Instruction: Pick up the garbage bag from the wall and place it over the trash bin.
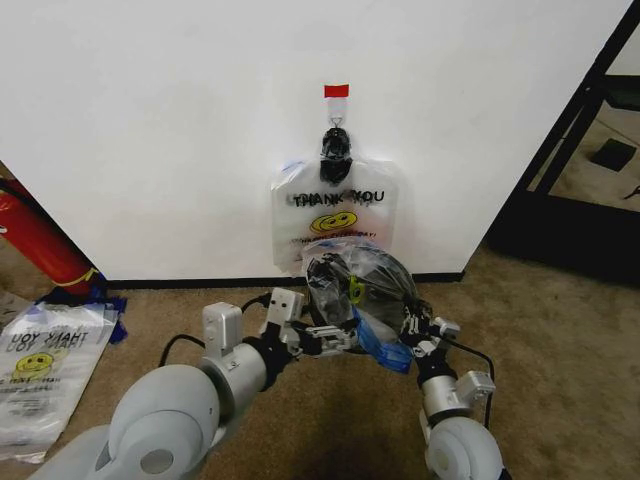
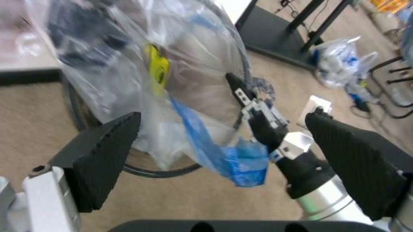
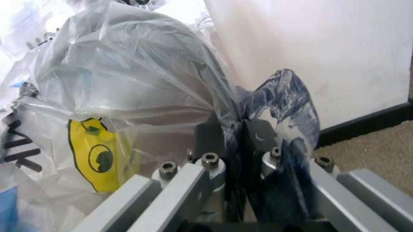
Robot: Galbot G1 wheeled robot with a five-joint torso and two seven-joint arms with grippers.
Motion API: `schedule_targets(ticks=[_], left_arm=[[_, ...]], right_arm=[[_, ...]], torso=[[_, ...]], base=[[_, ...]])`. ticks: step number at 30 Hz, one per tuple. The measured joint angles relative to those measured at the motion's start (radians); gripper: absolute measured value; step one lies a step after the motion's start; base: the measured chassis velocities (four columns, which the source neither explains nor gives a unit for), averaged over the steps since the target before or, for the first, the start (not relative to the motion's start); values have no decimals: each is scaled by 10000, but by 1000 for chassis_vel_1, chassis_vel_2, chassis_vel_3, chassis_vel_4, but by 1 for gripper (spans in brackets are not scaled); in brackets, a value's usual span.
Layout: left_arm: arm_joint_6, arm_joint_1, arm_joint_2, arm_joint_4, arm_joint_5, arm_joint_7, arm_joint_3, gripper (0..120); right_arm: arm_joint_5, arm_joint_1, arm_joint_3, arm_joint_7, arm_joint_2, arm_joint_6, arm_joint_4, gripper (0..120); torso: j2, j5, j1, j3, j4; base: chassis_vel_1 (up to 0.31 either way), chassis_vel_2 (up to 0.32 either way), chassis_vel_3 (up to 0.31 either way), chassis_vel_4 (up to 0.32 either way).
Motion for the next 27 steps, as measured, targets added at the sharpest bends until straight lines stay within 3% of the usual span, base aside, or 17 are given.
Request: schedule_targets(ticks=[8, 17, 23, 27], left_arm=[[-56, -97, -848, 965, -41, -82, 564, 100], [3, -297, -1181, 1760, 502, -49, 952, 100], [-6, -334, -1439, 1994, 654, -26, 1166, 93], [-19, -401, -1530, 2088, 677, 6, 1281, 78]], right_arm=[[-41, -64, -11, -28, 146, 14, 168, 1], [-2, -131, 26, -30, 183, 11, 259, 1], [147, -151, 72, 1, 204, -22, 304, 1], [226, -165, 78, 32, 280, -35, 305, 1]], torso=[[0, -2, 0, 0, 1], [-1, -1, 0, 0, 1], [-1, -1, 0, 0, 2], [-1, -1, 0, 0, 2]], base=[[0, 0, 0, 0], [0, 0, 0, 0], [0, 0, 0, 0], [0, 0, 0, 0]])
